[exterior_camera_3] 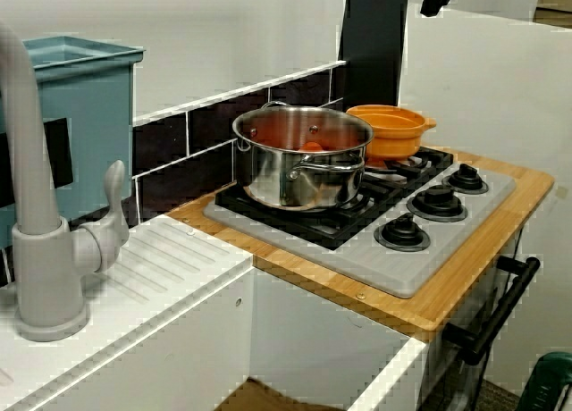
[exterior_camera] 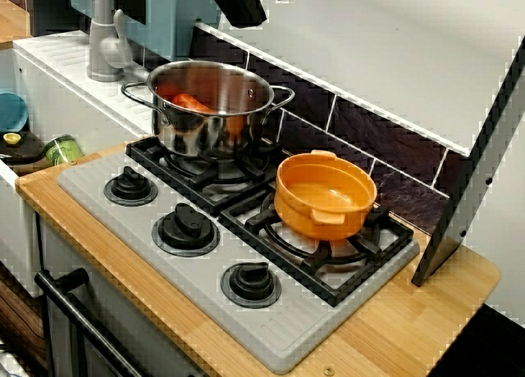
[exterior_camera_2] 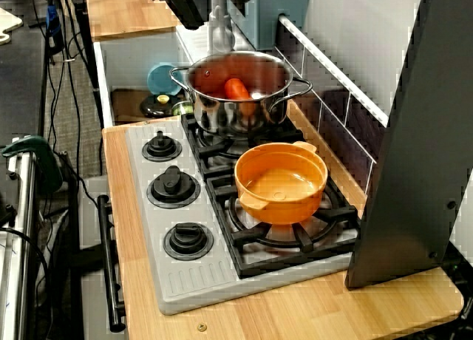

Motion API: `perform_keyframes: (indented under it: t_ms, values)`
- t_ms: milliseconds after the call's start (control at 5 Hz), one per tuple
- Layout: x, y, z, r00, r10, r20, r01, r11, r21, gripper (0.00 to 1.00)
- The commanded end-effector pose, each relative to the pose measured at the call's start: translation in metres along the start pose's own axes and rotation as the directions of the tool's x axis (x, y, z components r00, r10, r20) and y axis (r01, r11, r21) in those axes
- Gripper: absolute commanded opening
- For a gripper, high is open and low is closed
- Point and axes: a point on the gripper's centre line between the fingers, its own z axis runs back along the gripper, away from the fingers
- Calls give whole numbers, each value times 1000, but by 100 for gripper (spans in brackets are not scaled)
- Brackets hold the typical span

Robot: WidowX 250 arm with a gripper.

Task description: Lift pot from stove

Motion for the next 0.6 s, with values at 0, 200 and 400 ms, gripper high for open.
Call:
perform_keyframes:
  t_ms: [0,200,400]
  values:
    - [0,0,0,1000,0,0,0,1000,0,100]
    - [-3,-5,-3,998,-69,-3,69,998,-3,100]
    - [-7,-13,-26,985,-168,-39,169,986,7,100]
